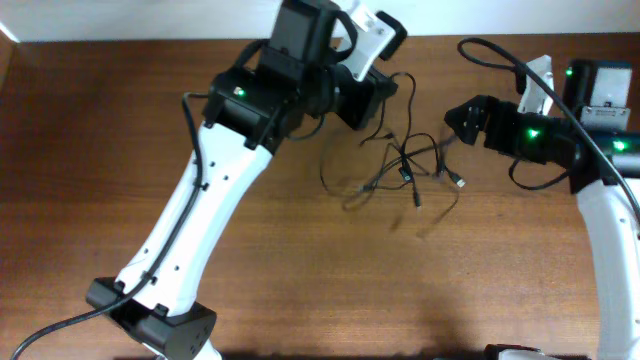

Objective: Untangle cables

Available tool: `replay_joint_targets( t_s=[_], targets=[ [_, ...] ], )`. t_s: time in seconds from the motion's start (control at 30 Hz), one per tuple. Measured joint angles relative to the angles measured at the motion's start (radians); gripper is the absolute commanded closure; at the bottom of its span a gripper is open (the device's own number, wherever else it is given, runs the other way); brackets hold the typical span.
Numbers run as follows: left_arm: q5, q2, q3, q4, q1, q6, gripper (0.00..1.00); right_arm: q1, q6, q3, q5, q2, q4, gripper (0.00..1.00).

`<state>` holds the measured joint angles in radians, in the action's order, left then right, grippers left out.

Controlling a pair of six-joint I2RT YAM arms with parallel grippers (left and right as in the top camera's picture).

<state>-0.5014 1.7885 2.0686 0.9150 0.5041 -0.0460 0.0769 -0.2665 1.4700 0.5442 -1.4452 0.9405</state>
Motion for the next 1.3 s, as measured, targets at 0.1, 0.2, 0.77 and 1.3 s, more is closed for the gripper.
replay_joint_targets(
  t_s=[0.1, 0.2, 0.77, 1.3],
  targets=[
    [-0.063, -0.012, 0.000, -0.013, -0.043, 0.034, 1.00, -0.004, -0.019, 0.000, 0.015, -0.072, 0.008, 0.09],
    [-0.142, -0.013, 0.000, -0.019, -0.083, 0.048, 1.00, -0.021, -0.022, 0.000, 0.047, -0.136, 0.003, 0.09],
    [-0.192, -0.013, 0.000, -0.038, -0.087, 0.051, 1.00, -0.137, -0.081, 0.000, 0.119, -0.376, -0.115, 0.81],
    [-0.241, -0.077, 0.048, -0.221, -0.332, 0.208, 1.00, -0.114, -0.151, 0.045, -0.066, -0.357, -0.039, 0.96]
  ],
)
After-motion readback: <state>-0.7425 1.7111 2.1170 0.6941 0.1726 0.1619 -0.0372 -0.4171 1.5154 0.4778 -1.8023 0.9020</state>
